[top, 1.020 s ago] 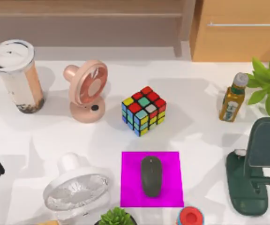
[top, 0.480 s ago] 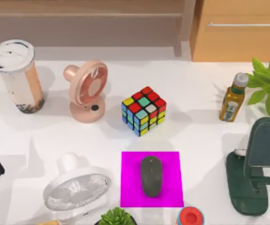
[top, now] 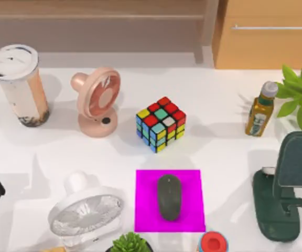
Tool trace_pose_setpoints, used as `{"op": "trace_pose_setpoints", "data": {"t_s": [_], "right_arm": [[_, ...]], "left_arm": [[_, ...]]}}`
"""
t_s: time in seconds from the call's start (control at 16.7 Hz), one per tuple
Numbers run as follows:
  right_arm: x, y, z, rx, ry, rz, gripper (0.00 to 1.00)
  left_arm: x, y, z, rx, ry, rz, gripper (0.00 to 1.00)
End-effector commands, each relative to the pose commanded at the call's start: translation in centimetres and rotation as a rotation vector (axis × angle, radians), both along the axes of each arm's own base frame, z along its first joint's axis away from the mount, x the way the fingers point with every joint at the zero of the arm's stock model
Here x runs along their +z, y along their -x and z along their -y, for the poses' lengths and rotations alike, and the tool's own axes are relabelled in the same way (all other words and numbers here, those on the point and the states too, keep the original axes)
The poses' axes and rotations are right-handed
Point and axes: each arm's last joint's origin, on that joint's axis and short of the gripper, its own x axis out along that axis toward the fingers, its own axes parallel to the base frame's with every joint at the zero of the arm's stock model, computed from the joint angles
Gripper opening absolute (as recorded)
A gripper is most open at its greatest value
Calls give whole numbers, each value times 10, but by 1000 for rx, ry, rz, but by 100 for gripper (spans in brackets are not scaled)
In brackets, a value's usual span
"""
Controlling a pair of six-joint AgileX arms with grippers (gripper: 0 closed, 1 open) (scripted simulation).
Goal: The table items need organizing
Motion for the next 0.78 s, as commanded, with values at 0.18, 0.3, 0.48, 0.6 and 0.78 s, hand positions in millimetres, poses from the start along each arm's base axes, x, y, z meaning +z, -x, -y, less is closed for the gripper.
{"op": "trace_pose_setpoints", "data": {"t_s": [0.18, 0.3, 0.48, 0.6, 0.78], "right_arm": [[-30, 0, 0, 1, 2, 4, 100], [-46, 0, 0, 1, 1, 2, 100], [-50, 1, 0, 1, 1, 1, 100], [-50, 1, 0, 1, 1, 1, 92], [-50, 1, 0, 1, 1, 1, 70]], "left_arm": [[0, 0, 0, 0, 0, 0, 100], [0, 0, 0, 0, 0, 0, 100], [0, 0, 0, 0, 0, 0, 100], [0, 0, 0, 0, 0, 0, 100], [0, 0, 0, 0, 0, 0, 100]]}}
